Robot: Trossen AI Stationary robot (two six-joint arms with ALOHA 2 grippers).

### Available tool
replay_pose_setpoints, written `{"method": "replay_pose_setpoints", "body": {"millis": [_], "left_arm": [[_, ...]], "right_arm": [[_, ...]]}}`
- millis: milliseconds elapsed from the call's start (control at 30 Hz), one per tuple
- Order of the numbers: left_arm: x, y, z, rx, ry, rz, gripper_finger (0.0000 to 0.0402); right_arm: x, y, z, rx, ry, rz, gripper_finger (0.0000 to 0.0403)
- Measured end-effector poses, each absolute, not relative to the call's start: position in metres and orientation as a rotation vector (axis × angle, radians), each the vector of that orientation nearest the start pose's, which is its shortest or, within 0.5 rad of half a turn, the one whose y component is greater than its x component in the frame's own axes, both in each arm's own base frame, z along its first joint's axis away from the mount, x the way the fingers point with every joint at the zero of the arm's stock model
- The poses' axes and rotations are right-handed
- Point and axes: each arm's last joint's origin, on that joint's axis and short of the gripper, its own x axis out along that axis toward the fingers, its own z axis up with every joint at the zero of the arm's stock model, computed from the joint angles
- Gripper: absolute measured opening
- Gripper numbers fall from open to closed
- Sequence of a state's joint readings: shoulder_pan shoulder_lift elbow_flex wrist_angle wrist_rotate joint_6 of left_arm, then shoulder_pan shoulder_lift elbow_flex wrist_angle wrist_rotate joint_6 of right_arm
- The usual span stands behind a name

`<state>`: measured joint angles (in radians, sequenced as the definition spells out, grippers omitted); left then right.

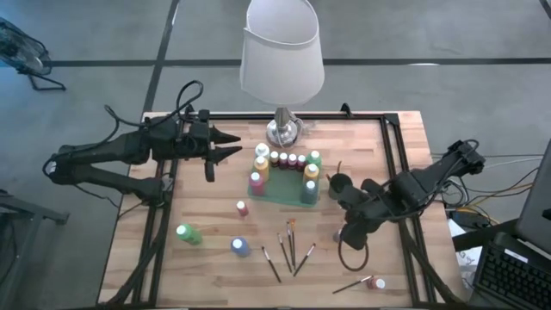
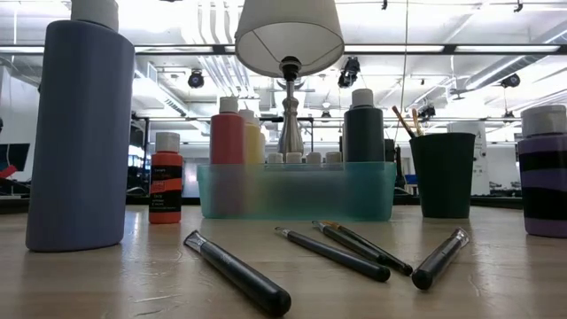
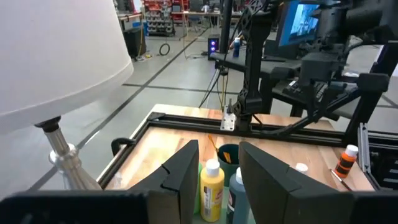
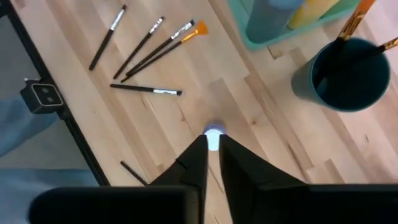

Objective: Pick & Place Paint Supplies
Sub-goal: Put the blue paint bottle into the green bin

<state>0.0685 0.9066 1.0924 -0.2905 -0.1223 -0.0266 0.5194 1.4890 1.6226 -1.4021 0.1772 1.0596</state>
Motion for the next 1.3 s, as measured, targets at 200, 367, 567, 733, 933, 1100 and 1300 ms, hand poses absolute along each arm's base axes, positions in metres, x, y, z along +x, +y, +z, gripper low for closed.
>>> {"method": "replay_pose_setpoints", "body": {"millis": [200, 367, 567, 733, 933, 1100, 1300], "left_arm": [[0.182, 0.016, 0.406, -0.026, 0.102, 0.192, 0.0122], [0.182, 0.016, 0.406, -0.018, 0.103, 0.191, 0.0122], [0.182, 0.016, 0.405, -0.006, 0.104, 0.191, 0.0122], [0.182, 0.016, 0.405, 0.028, 0.108, 0.189, 0.0122], [0.182, 0.016, 0.405, 0.029, 0.112, 0.198, 0.0122], [0.182, 0.016, 0.403, 0.030, 0.127, 0.198, 0.0122], [0.182, 0.017, 0.402, 0.031, 0.137, 0.201, 0.0122]], "right_arm": [[0.241, 0.133, 0.352, 0.531, 1.253, -0.414, 0.0117], [0.251, 0.139, 0.338, 0.567, 1.298, -0.484, 0.0178], [0.256, 0.142, 0.322, 0.532, 1.396, -0.583, 0.0233], [0.263, 0.140, 0.311, 0.529, 1.432, -0.635, 0.0260], [0.271, 0.135, 0.300, 0.531, 1.473, -0.658, 0.0273], [0.274, 0.136, 0.293, 0.555, 1.464, -0.634, 0.0272], [0.276, 0.142, 0.272, 0.592, 1.485, -0.577, 0.0252]]}}
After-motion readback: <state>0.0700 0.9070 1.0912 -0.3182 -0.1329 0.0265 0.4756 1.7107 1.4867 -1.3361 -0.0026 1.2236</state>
